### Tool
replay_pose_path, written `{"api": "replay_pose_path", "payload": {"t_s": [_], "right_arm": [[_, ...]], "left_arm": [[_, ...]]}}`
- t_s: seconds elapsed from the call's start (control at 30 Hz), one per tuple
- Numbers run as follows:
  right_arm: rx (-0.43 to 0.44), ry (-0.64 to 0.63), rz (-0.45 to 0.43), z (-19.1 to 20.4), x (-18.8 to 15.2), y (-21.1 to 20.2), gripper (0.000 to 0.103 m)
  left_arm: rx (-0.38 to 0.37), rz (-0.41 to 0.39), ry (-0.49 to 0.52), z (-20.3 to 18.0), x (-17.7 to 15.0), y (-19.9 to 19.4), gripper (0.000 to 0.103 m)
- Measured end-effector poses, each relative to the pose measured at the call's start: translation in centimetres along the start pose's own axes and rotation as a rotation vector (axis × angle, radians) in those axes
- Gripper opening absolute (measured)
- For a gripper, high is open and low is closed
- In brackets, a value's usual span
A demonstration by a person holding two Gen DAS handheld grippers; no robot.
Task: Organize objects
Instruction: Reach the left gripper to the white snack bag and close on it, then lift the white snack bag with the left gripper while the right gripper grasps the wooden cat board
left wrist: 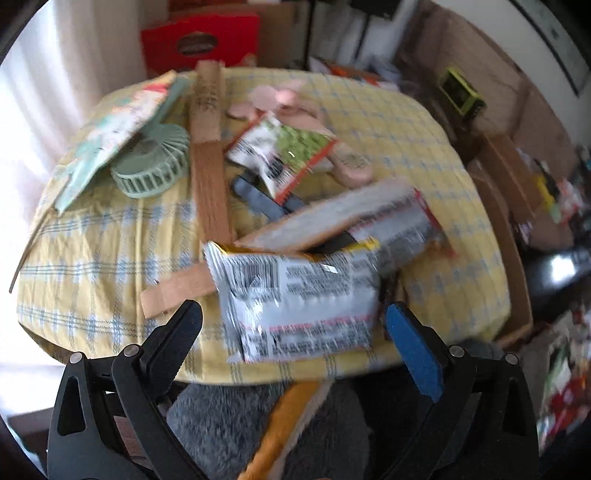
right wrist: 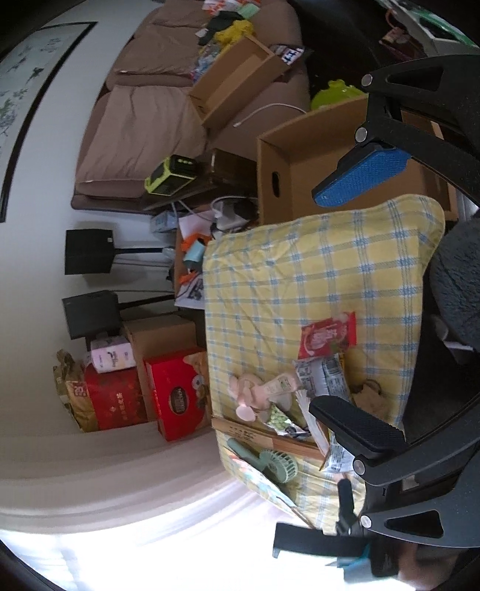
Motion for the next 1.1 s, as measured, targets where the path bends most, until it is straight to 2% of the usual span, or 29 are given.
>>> {"api": "replay_pose_path", "payload": {"t_s": [0.1,0.23,0.5,0.57,0.7,0.87,1.1], "right_arm": [[0.012,0.009,0.009,-0.2,-0.2,0.3,0.103],[0.025,0.035,0.022,-0.9,-0.5,0.7,0.103],[0.023,0.061,0.041,-1.5,-0.9,1.2,0.103],[0.030,0.062,0.041,-1.5,-1.0,1.2,0.103],[0.036,0.069,0.045,-1.8,-1.0,1.3,0.103],[0.030,0.100,0.044,-2.5,-1.0,1.2,0.103],[0.003,0.207,0.048,-4.2,-1.3,1.2,0.103]], "left_arm": [[0.021,-0.032,-0.018,-0.2,-0.3,0.5,0.101],[0.040,-0.027,-0.020,-0.8,-0.6,1.4,0.101],[0.019,-0.047,-0.051,-1.3,-0.7,2.3,0.101],[0.000,-0.057,-0.049,-1.3,-0.6,2.2,0.094],[-0.018,-0.063,-0.058,-1.2,-0.4,2.0,0.086],[-0.023,-0.080,-0.044,-1.0,-0.4,1.4,0.064],[-0.087,-0.101,-0.053,-0.6,0.0,-0.2,0.058]]}}
Point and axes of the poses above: each gripper's, at about its wrist camera, not at the fingertips, and y roughly the way its jaws point, z to its left, x to its top, the point moved 2 cm from there along y, roughly the way its jaws point, and after that the axes turned 12 degrees about x, right-handed, at the moved point
